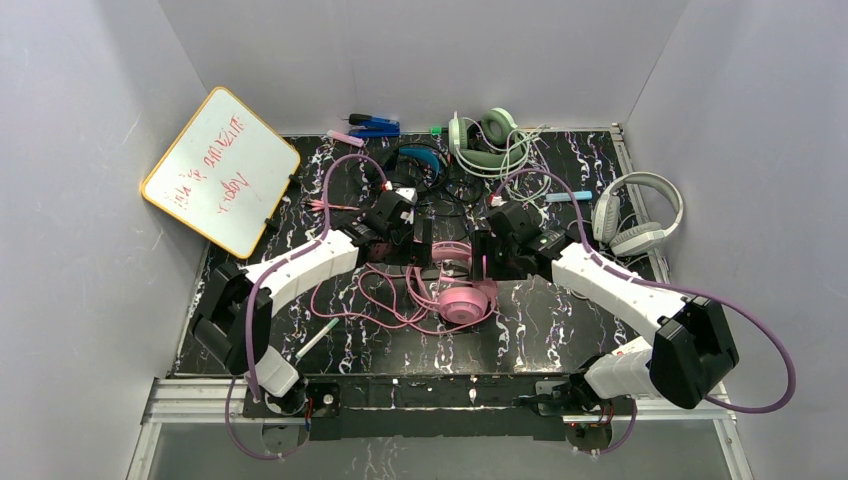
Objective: Wrap the headphones
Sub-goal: Untie the headphones cable from the headphones.
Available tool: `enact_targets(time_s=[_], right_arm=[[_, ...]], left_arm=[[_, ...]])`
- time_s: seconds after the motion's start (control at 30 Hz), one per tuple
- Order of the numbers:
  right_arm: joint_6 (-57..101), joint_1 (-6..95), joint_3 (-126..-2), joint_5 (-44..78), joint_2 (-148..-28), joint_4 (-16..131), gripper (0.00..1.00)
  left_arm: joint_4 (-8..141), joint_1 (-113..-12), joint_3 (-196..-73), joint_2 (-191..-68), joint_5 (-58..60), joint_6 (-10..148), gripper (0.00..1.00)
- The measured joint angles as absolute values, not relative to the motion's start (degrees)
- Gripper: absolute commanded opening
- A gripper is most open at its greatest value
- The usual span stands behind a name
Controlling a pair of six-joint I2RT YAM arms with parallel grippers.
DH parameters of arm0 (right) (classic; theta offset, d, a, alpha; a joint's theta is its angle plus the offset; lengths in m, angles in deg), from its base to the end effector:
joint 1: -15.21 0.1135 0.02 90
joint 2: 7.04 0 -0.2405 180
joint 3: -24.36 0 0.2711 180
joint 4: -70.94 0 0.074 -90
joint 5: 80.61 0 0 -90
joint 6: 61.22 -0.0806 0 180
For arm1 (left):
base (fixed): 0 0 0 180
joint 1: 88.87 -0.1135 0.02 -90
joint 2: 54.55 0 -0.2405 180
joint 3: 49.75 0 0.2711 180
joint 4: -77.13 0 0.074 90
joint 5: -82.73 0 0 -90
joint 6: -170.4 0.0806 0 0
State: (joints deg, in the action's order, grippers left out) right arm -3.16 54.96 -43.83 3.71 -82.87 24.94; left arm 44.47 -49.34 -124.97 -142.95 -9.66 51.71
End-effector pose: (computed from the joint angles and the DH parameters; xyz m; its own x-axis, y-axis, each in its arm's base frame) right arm 0.2521 0.1993 0.1865 -0.8382 -0.0124 -0.5453 -0.1741 0.9535 0.2460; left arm 0.2990 -0.2424 0.1812 -0.7799 0.0217 -0.6255 0.2726 0.9114 -0.3082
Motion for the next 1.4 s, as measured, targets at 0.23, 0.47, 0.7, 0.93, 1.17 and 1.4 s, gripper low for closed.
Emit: enact_targets(time_s=[0.23, 0.47, 0.7, 0.93, 1.17, 1.4], right_arm=[[-3.86, 54.54, -41.75, 3.54, -82.19, 25.68, 0.56], [-3.84, 54.21, -36.46, 3.10, -77.36, 29.31, 0.51], [-3.84, 54.21, -33.40, 2.93, -74.13, 31.56, 0.51], [-3.82, 54.21, -32.77, 3.08, -73.67, 32.83, 0.50], [-3.71, 54.21, -32.77, 3.12, -73.87, 33.05, 0.50], [-3.34, 54.21, -32.79, 3.43, -73.95, 33.09, 0.58]], left_arm=[[45.80, -49.30, -124.97, -145.32, -9.70, 52.30, 0.86], [47.05, -48.71, -125.43, -147.11, -9.20, 53.20, 0.85], [47.79, -47.33, -128.25, -150.26, -8.94, 54.92, 0.85], [47.61, -45.84, -130.92, -155.24, -11.41, 56.21, 0.79], [45.67, -45.56, -131.00, -158.39, -14.64, 56.83, 0.63], [45.17, -45.52, -131.00, -157.84, -17.40, 57.57, 0.01]])
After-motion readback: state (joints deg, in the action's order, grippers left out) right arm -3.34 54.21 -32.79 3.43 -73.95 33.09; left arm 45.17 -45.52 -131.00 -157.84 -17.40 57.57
